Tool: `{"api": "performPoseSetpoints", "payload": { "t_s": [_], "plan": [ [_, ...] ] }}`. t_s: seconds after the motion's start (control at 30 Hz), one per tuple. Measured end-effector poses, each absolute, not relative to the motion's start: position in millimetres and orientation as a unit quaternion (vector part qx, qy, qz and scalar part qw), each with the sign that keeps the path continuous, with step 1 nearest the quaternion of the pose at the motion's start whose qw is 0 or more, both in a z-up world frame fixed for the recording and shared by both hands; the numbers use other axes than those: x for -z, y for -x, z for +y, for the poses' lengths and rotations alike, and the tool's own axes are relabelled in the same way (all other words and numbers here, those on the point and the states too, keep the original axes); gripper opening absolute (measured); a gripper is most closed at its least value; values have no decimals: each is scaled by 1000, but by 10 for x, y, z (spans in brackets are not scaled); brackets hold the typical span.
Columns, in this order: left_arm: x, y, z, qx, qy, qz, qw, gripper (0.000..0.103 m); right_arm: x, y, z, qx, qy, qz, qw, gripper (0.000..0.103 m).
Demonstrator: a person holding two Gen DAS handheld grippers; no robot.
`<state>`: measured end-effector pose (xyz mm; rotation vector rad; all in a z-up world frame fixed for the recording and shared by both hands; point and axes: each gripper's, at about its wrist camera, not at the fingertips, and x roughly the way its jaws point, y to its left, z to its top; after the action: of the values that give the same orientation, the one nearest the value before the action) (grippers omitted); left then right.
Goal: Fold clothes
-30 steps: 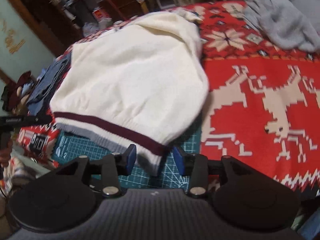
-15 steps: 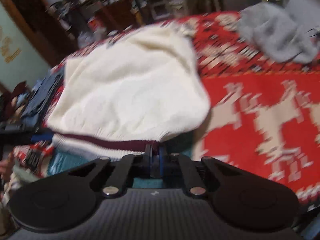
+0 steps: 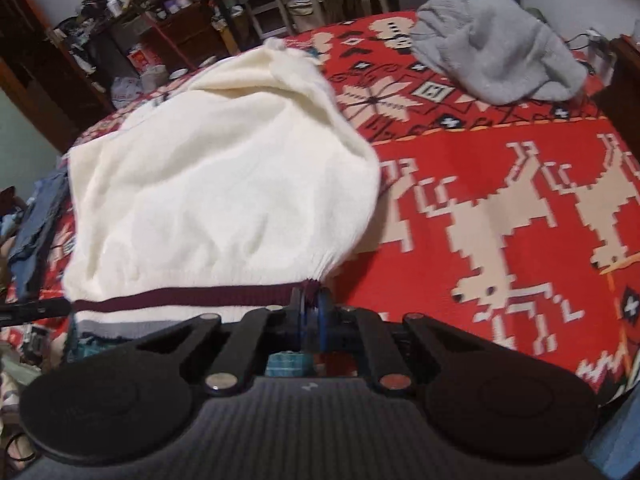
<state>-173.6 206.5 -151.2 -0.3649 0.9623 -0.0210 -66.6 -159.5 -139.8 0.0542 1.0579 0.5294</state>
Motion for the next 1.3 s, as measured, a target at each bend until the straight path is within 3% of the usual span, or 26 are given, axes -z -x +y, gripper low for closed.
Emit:
{"api": "performPoseSetpoints", "payload": {
  "t_s": [0.13, 0.27, 0.63, 0.83, 1.3],
  "plan": [
    [1516, 1638, 1974, -1, 139, 455, 880, 32, 1358, 782, -1429, -288, -2, 490, 823, 7],
    [1464, 1576, 1942, -6, 80, 457, 886, 2, 1322, 849, -1350, -308, 17, 484, 819, 7],
    [1302, 1827, 2237, -3, 89, 475, 875, 2, 1352, 780, -1478, -281, 22, 501, 818, 7],
    [1343, 1856, 2311, 5, 178, 489, 854, 29, 1284, 751, -1593, -278, -14, 496, 822, 12],
    [1446, 1803, 2306, 20, 249, 513, 821, 27, 1394, 677, -1621, -265, -46, 513, 815, 27]
  ]
}}
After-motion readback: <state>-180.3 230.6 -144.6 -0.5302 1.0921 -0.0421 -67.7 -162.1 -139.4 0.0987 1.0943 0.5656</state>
